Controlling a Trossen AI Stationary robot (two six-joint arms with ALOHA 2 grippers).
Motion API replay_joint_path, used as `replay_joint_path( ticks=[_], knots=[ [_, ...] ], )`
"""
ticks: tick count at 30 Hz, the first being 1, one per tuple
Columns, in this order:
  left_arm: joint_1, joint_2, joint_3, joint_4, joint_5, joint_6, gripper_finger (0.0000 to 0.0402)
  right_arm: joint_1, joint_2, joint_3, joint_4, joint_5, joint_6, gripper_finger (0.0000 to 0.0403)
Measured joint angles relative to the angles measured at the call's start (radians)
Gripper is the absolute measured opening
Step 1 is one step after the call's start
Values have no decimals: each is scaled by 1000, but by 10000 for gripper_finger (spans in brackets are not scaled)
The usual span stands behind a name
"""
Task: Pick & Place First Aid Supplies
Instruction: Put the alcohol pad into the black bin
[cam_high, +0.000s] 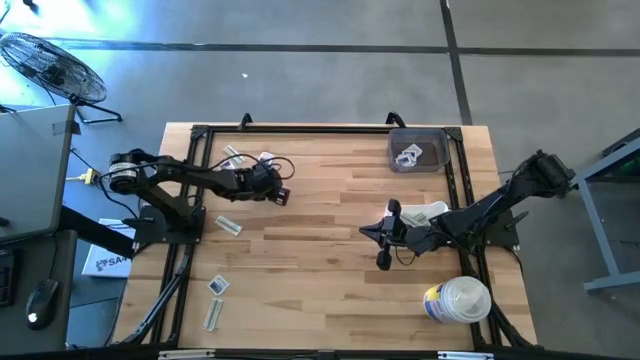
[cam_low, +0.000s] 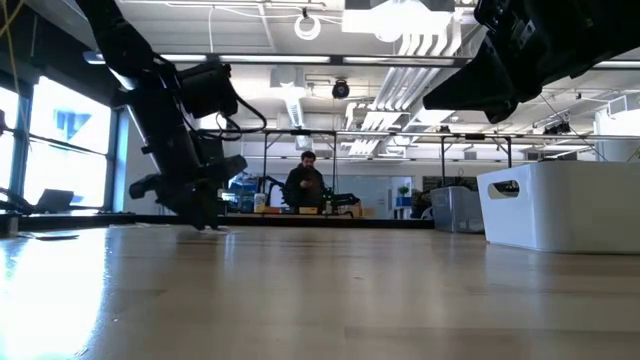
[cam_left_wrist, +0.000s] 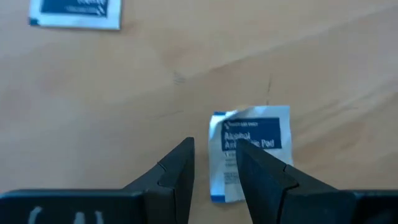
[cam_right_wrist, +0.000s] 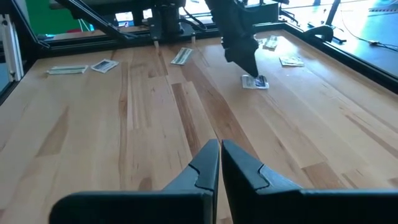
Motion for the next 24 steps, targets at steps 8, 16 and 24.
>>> replay_joint_path(
  ticks=[8, 16, 24],
  knots=[
    [2, 0, 0, 45, -52, 69, 117, 0, 0, 0, 0, -9, 0, 12],
    [2, 7, -17, 54, -59, 85, 117, 0, 0, 0, 1, -10, 0, 12],
    [2, 76, -41, 175, -72, 58, 115, 0, 0, 0, -3, -10, 0, 12]
  ],
)
